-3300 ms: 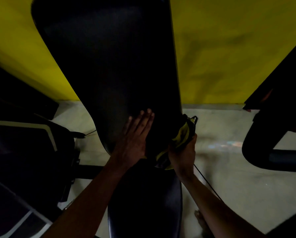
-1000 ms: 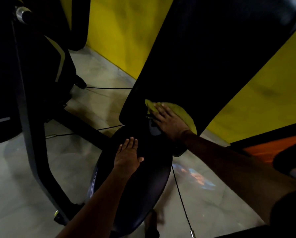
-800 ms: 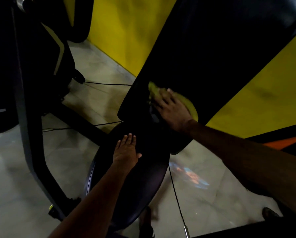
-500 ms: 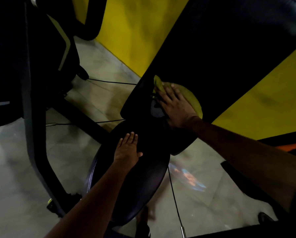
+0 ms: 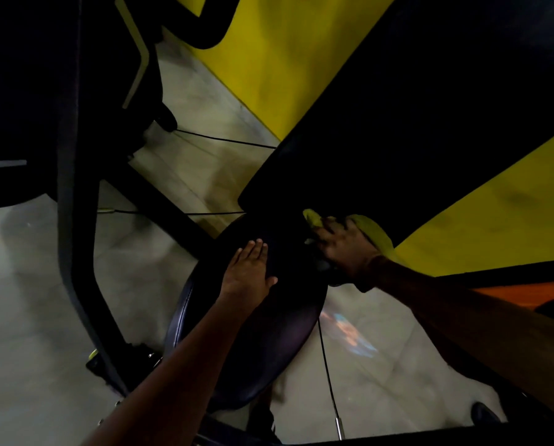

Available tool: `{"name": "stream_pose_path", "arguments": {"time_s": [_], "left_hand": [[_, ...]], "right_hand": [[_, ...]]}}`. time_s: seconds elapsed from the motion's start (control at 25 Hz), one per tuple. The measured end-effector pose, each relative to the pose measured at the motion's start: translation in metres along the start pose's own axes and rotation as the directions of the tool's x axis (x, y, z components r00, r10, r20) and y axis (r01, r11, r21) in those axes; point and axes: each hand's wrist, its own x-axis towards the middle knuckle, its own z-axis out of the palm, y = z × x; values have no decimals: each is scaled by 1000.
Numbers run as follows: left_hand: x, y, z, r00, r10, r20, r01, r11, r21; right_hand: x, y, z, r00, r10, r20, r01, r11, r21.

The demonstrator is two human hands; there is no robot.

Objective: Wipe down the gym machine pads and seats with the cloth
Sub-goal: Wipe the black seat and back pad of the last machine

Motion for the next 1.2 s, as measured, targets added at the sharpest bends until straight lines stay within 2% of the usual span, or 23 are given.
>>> {"name": "stream_pose_path", "arguments": {"time_s": [0.08, 0.2, 0.28, 0.36, 0.4, 0.44, 0.52, 0.6, 0.68, 0.76, 0.8, 0.92, 1.0, 1.08, 1.2], "left_hand": [[-8, -5, 1, 999, 7, -50, -8, 1000, -17], [-26, -14, 2, 994, -15, -108, 10, 999, -50], [-38, -22, 3, 988, -39, -146, 21, 992, -128], [-49, -28, 2, 984, -53, -168, 20, 981, -194], [-54, -31, 1, 984, -69, -165, 35, 979, -201], [-58, -34, 1, 980, -81, -181, 45, 979, -199], [-66, -43, 0, 973, -94, -209, 52, 979, -198], [-78, -48, -1, 976, -110, -188, 66, 971, -230], [-90, -50, 0, 972, -127, -196, 71, 960, -271], [-97, -49, -1, 971, -143, -192, 82, 952, -295], [-98, -48, -1, 973, -142, -183, 80, 947, -310], [-97, -54, -2, 976, -142, -165, 73, 927, -368], [-99, -59, -2, 970, -154, -186, 68, 913, -402], [-109, -64, -1, 962, -184, -200, 84, 902, -424], [-129, -69, -6, 947, -251, -199, 130, 868, -479]], "right_hand": [[4, 4, -27, 979, 176, -105, -154, 970, 191], [21, 5, -62, 917, 360, -171, -253, 858, 448], [32, -11, -69, 900, 419, -121, -242, 711, 661], [39, -42, -52, 923, 382, -47, -176, 528, 831], [38, -60, -39, 937, 350, 4, -176, 460, 870], [34, -76, -27, 936, 337, 101, -239, 398, 886], [24, -100, -8, 875, 395, 281, -394, 244, 886], [15, -114, -6, 829, 468, 305, -414, 149, 898], [10, -128, -16, 809, 550, 208, -371, 203, 906], [16, -133, -24, 819, 571, 61, -313, 353, 882], [25, -129, -29, 833, 551, 54, -306, 377, 874], [66, -106, -46, 853, 485, 193, -382, 328, 864], [88, -100, -58, 848, 472, 242, -426, 333, 841], [91, -110, -66, 881, 430, 196, -378, 394, 838], [80, -122, -73, 934, 356, 24, -214, 506, 835]]}}
